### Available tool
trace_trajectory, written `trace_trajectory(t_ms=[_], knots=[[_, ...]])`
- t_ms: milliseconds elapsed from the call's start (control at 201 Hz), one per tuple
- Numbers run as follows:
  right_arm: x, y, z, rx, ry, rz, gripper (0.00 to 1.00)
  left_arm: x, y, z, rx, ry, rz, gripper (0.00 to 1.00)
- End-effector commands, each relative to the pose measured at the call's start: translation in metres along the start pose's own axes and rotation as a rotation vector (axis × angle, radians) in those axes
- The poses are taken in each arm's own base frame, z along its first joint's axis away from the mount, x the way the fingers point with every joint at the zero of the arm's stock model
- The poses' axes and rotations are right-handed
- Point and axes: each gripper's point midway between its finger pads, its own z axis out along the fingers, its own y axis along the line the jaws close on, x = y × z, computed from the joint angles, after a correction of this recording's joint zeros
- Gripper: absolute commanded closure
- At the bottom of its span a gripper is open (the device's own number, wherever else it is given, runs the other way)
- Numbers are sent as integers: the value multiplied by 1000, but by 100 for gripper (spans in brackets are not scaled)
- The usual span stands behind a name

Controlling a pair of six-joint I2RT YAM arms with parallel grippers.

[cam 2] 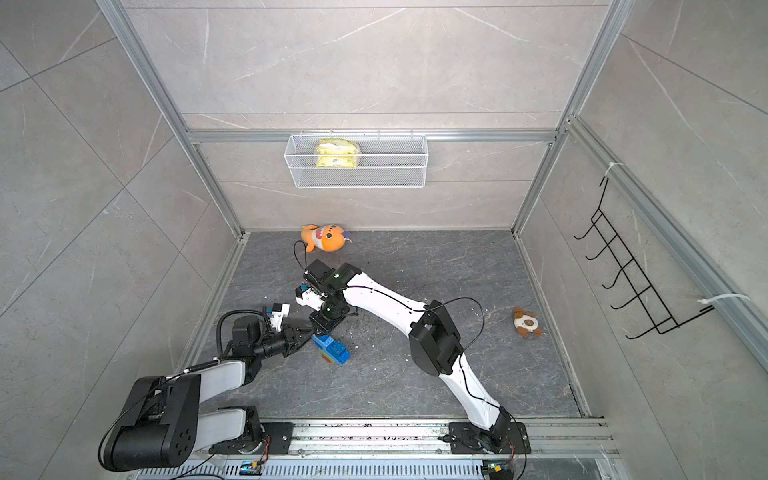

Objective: Assemble a heart with lego
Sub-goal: Assemble the lego brick with the lego brick.

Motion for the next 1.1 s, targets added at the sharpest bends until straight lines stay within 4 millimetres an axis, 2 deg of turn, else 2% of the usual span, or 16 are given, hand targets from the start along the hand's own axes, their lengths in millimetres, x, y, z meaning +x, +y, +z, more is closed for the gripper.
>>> trace_trajectory(t_ms=[0, 154, 329, 533, 867, 1096], knots=[[14, 12, 23, -18, 88, -2, 70, -3, -1, -1, -5, -23, 32, 93], [28, -3, 34, 74, 172, 3, 70, -2, -2, -1, -5, -25, 32, 95], [33, 14, 51, 15, 198, -1, 70, -4, -3, -2, -5, -31, 35, 100], [29, 34, 58, -101, 186, 36, 70, -8, -6, -2, 0, -37, 38, 100], [56, 19, 85, -67, 302, 126, 70, -9, -10, -4, 4, -49, 40, 100], [49, 4, 79, -15, 246, 215, 70, -11, -17, -9, 4, -77, 41, 100]])
